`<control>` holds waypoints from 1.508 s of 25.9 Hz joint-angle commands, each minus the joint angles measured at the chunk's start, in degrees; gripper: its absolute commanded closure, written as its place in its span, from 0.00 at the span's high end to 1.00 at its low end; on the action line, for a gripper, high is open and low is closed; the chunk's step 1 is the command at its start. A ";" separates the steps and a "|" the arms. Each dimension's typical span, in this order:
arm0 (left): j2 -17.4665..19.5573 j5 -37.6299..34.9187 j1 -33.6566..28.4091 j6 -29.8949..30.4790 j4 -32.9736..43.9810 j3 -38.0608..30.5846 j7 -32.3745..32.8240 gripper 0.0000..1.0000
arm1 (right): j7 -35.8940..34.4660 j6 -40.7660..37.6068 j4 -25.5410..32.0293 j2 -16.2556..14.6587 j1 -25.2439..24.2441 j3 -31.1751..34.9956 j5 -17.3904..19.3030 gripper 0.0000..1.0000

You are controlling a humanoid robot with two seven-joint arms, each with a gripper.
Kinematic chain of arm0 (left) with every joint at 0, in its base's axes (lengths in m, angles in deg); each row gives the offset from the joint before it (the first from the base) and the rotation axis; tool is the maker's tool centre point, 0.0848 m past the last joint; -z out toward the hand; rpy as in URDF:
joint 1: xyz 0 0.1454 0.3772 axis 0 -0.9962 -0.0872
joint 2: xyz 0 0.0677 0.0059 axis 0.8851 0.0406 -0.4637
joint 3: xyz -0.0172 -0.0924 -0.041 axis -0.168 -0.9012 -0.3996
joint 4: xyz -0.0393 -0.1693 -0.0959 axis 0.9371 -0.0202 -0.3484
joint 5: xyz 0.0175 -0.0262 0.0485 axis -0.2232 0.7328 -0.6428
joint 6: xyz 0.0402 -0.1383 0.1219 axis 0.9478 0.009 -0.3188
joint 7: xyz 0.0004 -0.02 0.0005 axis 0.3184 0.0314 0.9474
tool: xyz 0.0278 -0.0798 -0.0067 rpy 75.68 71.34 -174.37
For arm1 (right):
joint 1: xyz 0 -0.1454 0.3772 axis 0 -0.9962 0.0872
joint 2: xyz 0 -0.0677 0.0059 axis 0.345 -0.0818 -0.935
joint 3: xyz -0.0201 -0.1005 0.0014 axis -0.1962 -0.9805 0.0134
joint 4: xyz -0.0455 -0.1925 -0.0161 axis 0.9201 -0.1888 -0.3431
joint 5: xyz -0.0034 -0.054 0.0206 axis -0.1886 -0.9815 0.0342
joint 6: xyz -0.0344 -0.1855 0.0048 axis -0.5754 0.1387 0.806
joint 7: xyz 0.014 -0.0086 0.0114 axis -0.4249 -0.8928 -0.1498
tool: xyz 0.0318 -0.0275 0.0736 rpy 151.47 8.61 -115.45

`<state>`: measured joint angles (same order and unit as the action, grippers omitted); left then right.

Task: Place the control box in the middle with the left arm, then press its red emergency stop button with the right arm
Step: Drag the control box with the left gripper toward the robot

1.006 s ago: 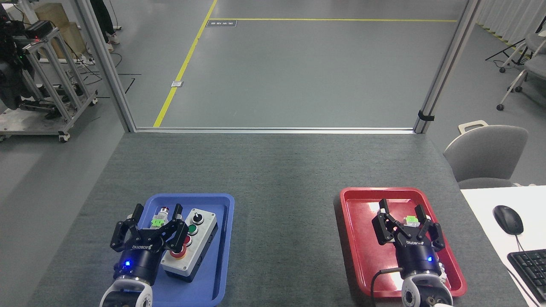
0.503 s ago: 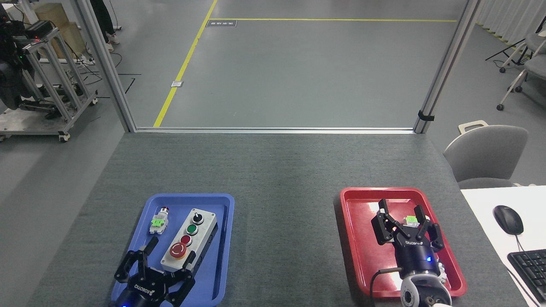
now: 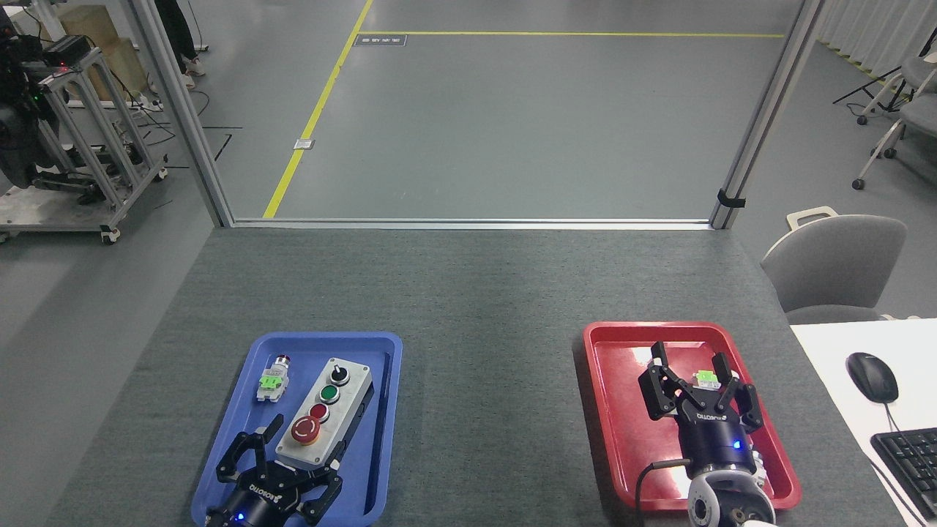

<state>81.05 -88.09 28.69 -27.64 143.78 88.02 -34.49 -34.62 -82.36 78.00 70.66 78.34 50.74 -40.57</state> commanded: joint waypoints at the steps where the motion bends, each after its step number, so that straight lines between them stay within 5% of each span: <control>1: 0.09 -1.82 1.16 -0.87 -3.18 0.00 0.06 0.99 | -0.25 0.04 -0.09 -0.02 0.00 0.01 0.07 1.00; 22: -3.60 -1.82 10.38 -2.80 -18.21 1.85 0.15 0.98 | -0.25 0.04 -0.26 0.25 0.44 0.01 0.07 1.00; 24: -3.60 -1.82 10.38 -4.38 -18.21 1.93 0.06 0.87 | -0.25 0.04 -0.35 0.33 0.53 0.01 0.07 1.00; 26: -3.51 -1.82 10.82 -5.00 -18.21 2.02 0.15 0.66 | -0.25 0.04 -0.35 0.33 0.62 0.01 0.07 1.00; 30: -3.42 -1.56 11.88 -5.26 -18.30 2.02 0.15 0.07 | -0.25 0.04 -0.35 0.33 0.62 -0.08 0.07 1.00; 31: -3.42 -1.12 11.97 -5.26 -18.38 2.02 0.15 0.00 | -0.25 0.04 -0.35 0.33 0.62 -0.08 0.07 1.00; 36: -3.42 -0.50 11.97 -4.74 -17.59 1.41 0.15 0.00 | -0.25 0.04 -0.35 0.33 0.62 -0.17 0.07 1.00; 39: -2.72 5.91 12.14 -2.19 -17.07 1.32 0.23 0.00 | -0.25 0.04 -0.35 0.33 0.62 0.01 0.07 1.00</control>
<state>77.79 -86.91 40.71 -31.78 126.23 89.52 -34.20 -34.88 -82.30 77.64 70.99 78.94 50.64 -40.53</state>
